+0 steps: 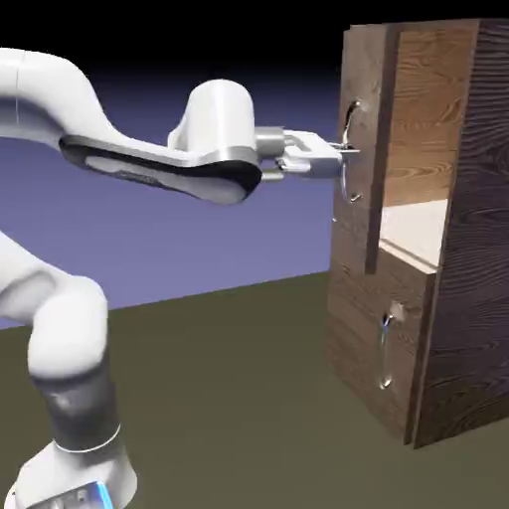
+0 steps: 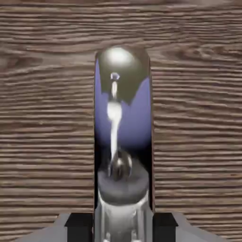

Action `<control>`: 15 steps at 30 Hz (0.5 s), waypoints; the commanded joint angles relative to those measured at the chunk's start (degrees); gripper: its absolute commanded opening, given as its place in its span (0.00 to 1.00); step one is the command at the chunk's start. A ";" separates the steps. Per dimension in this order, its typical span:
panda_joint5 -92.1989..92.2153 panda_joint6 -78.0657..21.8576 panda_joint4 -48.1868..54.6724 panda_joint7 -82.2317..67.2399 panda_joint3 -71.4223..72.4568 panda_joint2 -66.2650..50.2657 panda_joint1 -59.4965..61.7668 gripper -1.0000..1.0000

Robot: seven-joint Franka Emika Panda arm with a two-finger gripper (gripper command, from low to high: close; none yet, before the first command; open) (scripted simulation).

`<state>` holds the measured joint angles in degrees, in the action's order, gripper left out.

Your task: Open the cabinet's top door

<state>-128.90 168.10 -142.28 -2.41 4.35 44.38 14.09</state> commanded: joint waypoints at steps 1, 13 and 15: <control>2.52 0.07 -0.75 -1.41 1.48 1.02 1.61 0.00; 32.41 -2.52 -8.66 -21.27 12.65 12.38 10.98 0.00; 37.40 -4.75 -9.89 -25.01 13.74 13.95 10.28 0.00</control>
<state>-91.49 163.29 -152.16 -27.41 18.08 58.35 24.37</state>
